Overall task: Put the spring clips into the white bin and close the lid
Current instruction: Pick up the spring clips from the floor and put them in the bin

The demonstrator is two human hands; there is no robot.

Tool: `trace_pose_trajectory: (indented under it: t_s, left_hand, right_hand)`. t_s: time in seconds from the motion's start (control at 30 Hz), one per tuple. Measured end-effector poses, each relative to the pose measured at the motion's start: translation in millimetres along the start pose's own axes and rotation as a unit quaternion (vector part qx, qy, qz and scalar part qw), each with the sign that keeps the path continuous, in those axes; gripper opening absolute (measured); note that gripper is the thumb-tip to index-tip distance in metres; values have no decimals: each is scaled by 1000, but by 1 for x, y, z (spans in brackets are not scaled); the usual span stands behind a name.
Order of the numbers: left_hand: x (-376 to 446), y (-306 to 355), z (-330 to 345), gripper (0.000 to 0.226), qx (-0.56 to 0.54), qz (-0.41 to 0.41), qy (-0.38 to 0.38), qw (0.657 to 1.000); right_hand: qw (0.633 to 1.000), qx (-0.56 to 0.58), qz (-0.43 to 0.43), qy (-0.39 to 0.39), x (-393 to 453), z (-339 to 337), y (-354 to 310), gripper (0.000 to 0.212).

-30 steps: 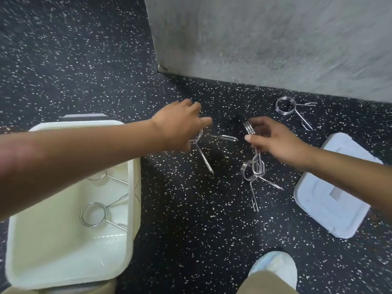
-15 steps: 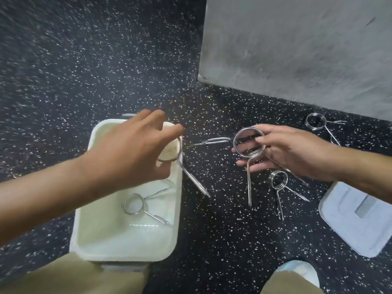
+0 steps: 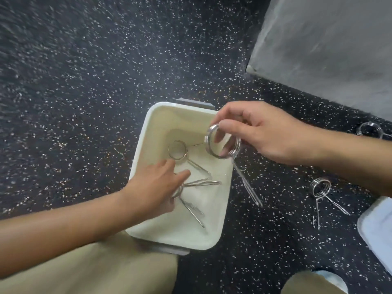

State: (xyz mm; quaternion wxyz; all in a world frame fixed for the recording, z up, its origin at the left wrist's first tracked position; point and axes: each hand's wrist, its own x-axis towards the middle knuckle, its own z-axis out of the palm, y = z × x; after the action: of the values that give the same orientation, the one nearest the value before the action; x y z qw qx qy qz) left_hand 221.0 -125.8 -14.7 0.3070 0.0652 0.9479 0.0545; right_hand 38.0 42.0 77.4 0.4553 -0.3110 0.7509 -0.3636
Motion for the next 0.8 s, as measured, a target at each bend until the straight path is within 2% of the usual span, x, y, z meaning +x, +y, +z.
trace_pose_trajectory:
  t_s: [0.13,0.3,0.43,0.5,0.67,0.8]
  left_hand:
    - [8,4,21,44,25,-32,-26,999]
    - [21,10,40,52,62,-49,-32,996]
    - [26,8,49,49,73,-45,20,996]
    - [29,7,61,44,86,-42,53,994]
    - [25,16,54,36,106,-56,27,992]
    - [19,16,53,52,124,-84,32,988]
  right_hand:
    - [999,-37,-16,-15,47,27,-18,13]
    - [965,-254,-46,-49,92,54,-2,15]
    - [932,-356,-34,-63,111,77,20,17]
    - [926,-372,-37,-57,115,88,32,20]
    - [923,-385,-6,-8,115,100,51,30]
    - [899,-437,-15,8,119,113,55,33]
